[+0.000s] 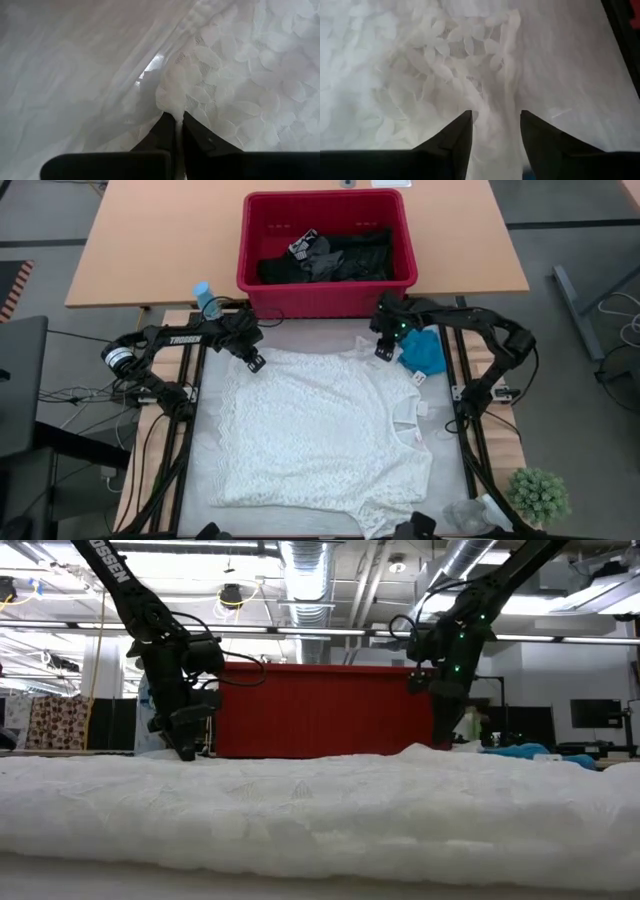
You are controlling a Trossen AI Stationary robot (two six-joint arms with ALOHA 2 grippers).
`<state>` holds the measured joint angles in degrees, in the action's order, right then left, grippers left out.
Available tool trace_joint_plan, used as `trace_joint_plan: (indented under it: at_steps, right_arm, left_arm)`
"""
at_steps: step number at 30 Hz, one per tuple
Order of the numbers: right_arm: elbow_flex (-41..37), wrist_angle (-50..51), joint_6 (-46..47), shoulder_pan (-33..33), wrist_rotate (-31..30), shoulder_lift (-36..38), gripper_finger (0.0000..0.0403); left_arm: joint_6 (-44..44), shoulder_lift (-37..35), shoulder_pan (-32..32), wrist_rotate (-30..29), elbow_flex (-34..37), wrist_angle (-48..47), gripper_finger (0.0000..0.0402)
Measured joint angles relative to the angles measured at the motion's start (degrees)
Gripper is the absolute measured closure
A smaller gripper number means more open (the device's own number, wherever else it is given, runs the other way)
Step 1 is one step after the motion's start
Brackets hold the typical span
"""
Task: Fold laundry
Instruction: Fold the white shirt
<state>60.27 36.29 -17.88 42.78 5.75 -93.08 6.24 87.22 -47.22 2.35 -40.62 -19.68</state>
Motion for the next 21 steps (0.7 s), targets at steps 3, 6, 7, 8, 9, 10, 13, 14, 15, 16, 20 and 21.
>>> trace_joint_plan:
  at_steps: [3, 6, 7, 8, 9, 10, 13, 14, 15, 16, 20, 21]
  right_arm:
    - [0.0, -0.2, -0.5, 0.0, -0.1, -2.4, 0.0209]
    - [0.0, -1.5, -0.6, -0.3, -4.8, -5.7, 0.0211]
    - [0.0, -1.8, -0.6, -0.3, -6.4, -6.8, 0.0214]
    - [0.0, -2.2, -0.6, -0.3, -7.1, -7.8, 0.0219]
    - [0.1, -2.6, -0.6, -0.4, -7.1, -8.3, 0.0225]
    - [0.1, -3.0, -0.6, -0.4, -7.2, -8.7, 0.0234]
    - [0.2, -2.7, -0.6, -0.6, -7.1, -9.1, 0.0286]
    - [0.2, -2.7, -0.6, -0.9, -7.3, -8.9, 0.0312]
    - [0.1, -2.6, -0.6, -1.1, -7.5, -8.4, 0.034]
    - [0.0, -2.5, -0.6, -1.2, -8.0, -7.9, 0.0368]
    - [0.2, -2.2, -0.4, -1.1, -10.2, -5.0, 0.0383]
    - [0.6, -1.5, -0.2, -1.1, -10.7, -4.4, 0.0383]
  left_arm:
    - [0.0, 0.0, 0.0, 0.0, 0.0, 0.0, 0.0401]
    - [-0.5, 0.0, 0.0, 0.0, 0.0, 0.0, 0.0401]
    - [-0.8, 0.0, 0.0, 0.0, 0.0, 0.0, 0.0401]
    - [-0.9, 0.0, 0.0, 0.0, 0.0, 0.0, 0.0401]
    - [-0.9, 0.0, 0.0, 0.0, 0.0, 0.0, 0.0401]
    - [-1.0, 0.0, 0.0, 0.0, 0.0, 0.0, 0.0401]
    - [-1.0, 0.0, 0.0, 0.0, 0.0, -0.3, 0.0401]
    - [-1.0, 0.0, 0.0, -0.1, 0.0, -0.3, 0.0401]
    - [-1.2, 0.0, 0.0, -0.5, 0.0, -0.3, 0.0401]
    - [-1.4, 0.0, 0.0, -1.3, 0.0, -0.4, 0.0401]
    - [-2.7, 0.0, 0.0, -4.5, 0.0, -0.4, 0.0401]
    - [-3.0, 0.0, 0.0, -4.9, 0.0, -0.4, 0.0401]
